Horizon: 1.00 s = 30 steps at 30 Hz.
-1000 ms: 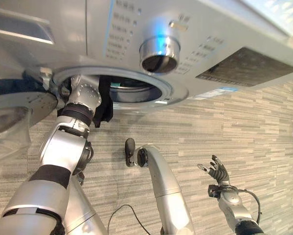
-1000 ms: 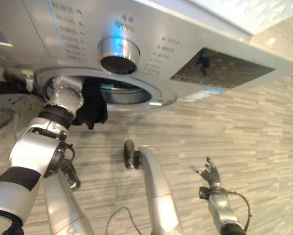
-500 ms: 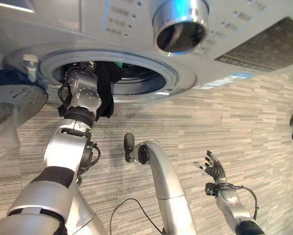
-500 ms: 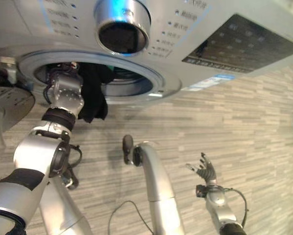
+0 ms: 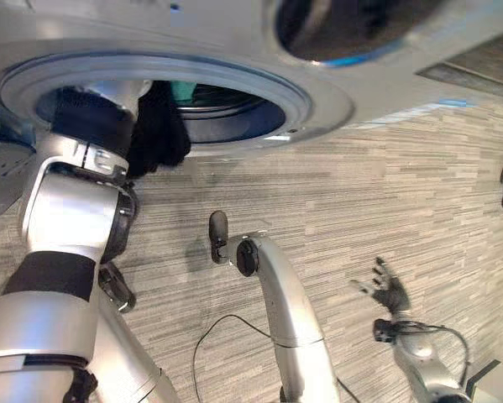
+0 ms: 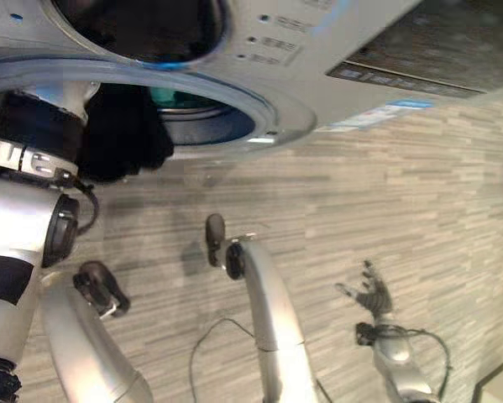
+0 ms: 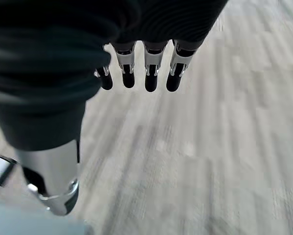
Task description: Grab the laundry basket,head to the washer,open it,put in the laundry and shut it.
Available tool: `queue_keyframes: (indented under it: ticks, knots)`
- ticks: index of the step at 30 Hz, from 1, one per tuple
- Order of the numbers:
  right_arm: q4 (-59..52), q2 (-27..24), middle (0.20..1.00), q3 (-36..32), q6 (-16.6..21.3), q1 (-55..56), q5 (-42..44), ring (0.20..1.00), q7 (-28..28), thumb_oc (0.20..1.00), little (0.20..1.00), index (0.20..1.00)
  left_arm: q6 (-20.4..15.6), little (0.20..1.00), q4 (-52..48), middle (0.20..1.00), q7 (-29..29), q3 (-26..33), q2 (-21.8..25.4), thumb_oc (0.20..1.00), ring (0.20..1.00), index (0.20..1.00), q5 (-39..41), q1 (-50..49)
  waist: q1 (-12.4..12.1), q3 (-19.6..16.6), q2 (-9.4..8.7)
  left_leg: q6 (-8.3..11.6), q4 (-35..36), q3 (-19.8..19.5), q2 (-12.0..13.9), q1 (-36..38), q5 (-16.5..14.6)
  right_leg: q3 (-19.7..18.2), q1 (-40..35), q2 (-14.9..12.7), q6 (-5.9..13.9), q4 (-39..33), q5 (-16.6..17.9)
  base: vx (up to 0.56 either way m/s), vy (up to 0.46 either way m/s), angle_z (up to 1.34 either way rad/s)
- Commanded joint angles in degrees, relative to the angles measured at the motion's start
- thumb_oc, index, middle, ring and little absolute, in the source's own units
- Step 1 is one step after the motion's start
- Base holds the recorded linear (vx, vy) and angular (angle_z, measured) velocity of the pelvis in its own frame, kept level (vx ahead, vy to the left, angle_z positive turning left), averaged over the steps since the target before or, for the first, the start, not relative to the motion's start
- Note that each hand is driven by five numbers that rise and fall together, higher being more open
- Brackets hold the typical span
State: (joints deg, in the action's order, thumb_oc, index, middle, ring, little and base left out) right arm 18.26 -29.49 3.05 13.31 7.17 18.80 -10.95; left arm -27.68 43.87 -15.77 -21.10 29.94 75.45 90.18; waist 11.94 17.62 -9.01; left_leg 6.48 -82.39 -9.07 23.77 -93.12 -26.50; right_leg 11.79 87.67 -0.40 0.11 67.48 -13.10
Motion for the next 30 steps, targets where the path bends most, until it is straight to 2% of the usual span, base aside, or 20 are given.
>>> queue_keyframes:
  ticks: [1,2,3,6,8,10,12,13,14,20,23,26,29,30]
  knots:
    - [-1.5,-1.7,1.0,-2.0,1.0,0.9,-0.2,1.0,-0.2,1.0,1.0,1.0,-4.8,0.2,-2.9,0.2,-0.5,-0.8,2.5,0.2,0.2,0.2,-1.1,3.2,1.4,1.3,1.3,-3.36,-4.1,0.3,-3.1,6.9,-1.5,3.5,-0.3,-2.1,4.63,-1.3,-2.1,0.02,-0.041,0.19]
    - [-1.6,-1.6,1.0,-1.3,1.0,0.2,-0.2,1.0,-0.3,1.0,1.0,1.0,-4.1,0.551,-1.7,0.551,0.0,-0.1,2.0,0.551,0.551,0.551,-0.2,1.8,1.2,1.5,1.21,-3.31,-4.3,0.1,-3.4,6.6,-1.4,3.5,-0.1,-2.3,4.61,-1.0,-2.1,0.01,-0.023,0.25]
    - [-1.7,-1.6,1.0,-0.7,0.8,-0.4,-0.2,1.0,-0.2,1.0,1.0,1.0,-3.2,1.0,-0.8,1.0,0.5,0.5,1.5,1.0,1.0,1.0,0.7,0.6,1.1,1.5,1.12,-3.3,-4.5,0.1,-3.6,6.4,-1.4,3.5,0.1,-2.6,4.54,-0.8,-2.0,0.01,-0.018,0.26]
    - [-1.4,-1.7,1.0,1.4,0.2,-2.0,-0.2,1.0,-0.4,1.0,1.0,1.0,3.0,1.0,7.9,1.0,0.1,0.1,1.9,1.0,1.0,1.0,-1.3,-3.3,0.4,1.7,1.68,-3.47,-4.6,0.4,-4.4,5.6,-1.2,3.4,0.4,-3.2,4.24,-0.5,-2.0,0.0,-0.007,0.14]
    - [-1.3,-1.8,1.0,2.9,-0.2,-2.6,-0.2,1.0,-0.2,1.0,1.0,1.0,12.0,1.0,17.9,1.0,2.5,-2.5,4.0,1.0,1.0,1.0,-9.3,-5.4,0.2,1.8,2.01,-3.5,-4.3,0.7,-5.0,5.4,-1.3,3.5,0.4,-3.8,4.09,-0.4,-2.3,-0.03,0.003,0.12]
    - [-1.3,-2.0,1.0,4.1,-0.4,-2.9,0.0,1.0,0.2,1.0,1.0,1.0,16.6,1.0,23.5,1.0,5.1,-3.6,4.2,1.0,1.0,1.0,-14.9,-6.9,0.4,1.5,2.18,-3.43,-3.5,1.0,-5.2,5.2,-0.8,3.4,0.3,-4.0,4.07,-1.1,-1.8,-0.04,0.018,0.21]
    - [-1.3,-3.3,1.0,5.0,-0.4,-3.0,-0.4,1.0,1.0,1.0,1.0,1.0,21.8,1.0,30.1,1.0,7.1,-6.0,5.4,1.0,1.0,1.0,-26.5,-9.1,0.9,1.1,2.07,-3.48,-2.4,1.3,-5.2,5.4,-0.8,3.2,0.1,-4.2,4.09,-1.7,-1.5,-0.03,0.032,0.07]
    - [11.2,-0.6,1.0,7.6,1.0,-4.8,1.3,1.0,1.5,1.0,1.0,1.0,22.6,1.0,33.3,1.0,8.4,-3.0,5.5,1.0,1.0,1.0,-29.6,-11.9,1.1,0.9,2.08,-3.58,-1.8,1.7,-5.1,5.7,-0.6,3.0,-0.2,-4.1,4.13,-2.0,-1.4,-0.05,0.034,-0.04]
    - [16.2,-0.7,1.0,8.9,0.5,-7.8,2.2,1.0,1.5,1.0,1.0,1.0,23.3,1.0,35.3,1.0,8.6,-2.7,4.8,1.0,1.0,1.0,-31.0,-12.9,0.9,0.7,2.27,-3.71,-1.6,1.9,-5.1,5.9,-0.5,2.9,-0.3,-3.9,4.14,-2.3,-1.1,-0.05,0.034,-0.01]
    - [18.7,-1.3,1.0,11.7,1.3,-12.0,5.0,1.0,2.9,1.0,1.0,1.0,22.4,1.0,34.3,1.0,6.5,-3.7,3.4,1.0,1.0,1.0,-36.1,-12.4,1.7,0.5,2.5,-3.91,2.8,3.4,-5.2,8.3,0.4,2.5,-2.3,-3.8,4.41,-5.7,0.5,-0.06,0.022,0.0]
    - [21.2,-0.3,1.0,12.8,1.4,-12.6,4.4,1.0,2.6,1.0,1.0,1.0,20.5,1.0,30.4,1.0,4.4,-1.9,-1.2,1.0,1.0,1.0,-37.3,-17.7,1.1,1.3,3.68,-4.05,8.2,4.9,-6.9,12.0,2.0,1.5,-5.1,-3.9,4.25,-9.1,1.1,-0.08,-0.007,0.13]
    - [22.3,0.1,1.0,13.6,1.5,-12.8,2.9,1.0,2.4,1.0,1.0,1.0,19.4,1.0,28.2,1.0,3.4,-1.3,-3.0,1.0,1.0,1.0,-38.3,-20.7,0.8,1.6,4.2,-4.16,10.5,5.4,-7.4,13.8,2.5,1.1,-6.5,-4.2,4.3,-10.4,1.4,-0.06,0.017,0.28]
    - [21.6,-0.1,1.0,13.6,1.6,-12.4,1.8,1.0,1.9,1.0,1.0,1.0,15.1,1.0,20.3,1.0,1.1,0.4,-6.1,1.0,1.0,1.0,-34.6,-24.7,0.0,2.3,4.96,-4.13,14.5,6.4,-8.6,16.5,3.9,0.6,-8.6,-4.7,4.27,-12.3,2.0,-0.07,0.009,0.15]
    - [21.2,0.0,1.0,13.1,2.0,-12.1,1.8,1.0,1.5,1.0,1.0,1.0,12.0,1.0,14.8,1.0,0.3,1.1,-7.2,1.0,1.0,1.0,-32.0,-25.3,-0.4,2.8,5.2,-3.93,15.9,6.3,-9.1,17.3,4.7,0.4,-9.1,-4.9,4.24,-13.0,2.2,-0.08,-0.005,0.19]
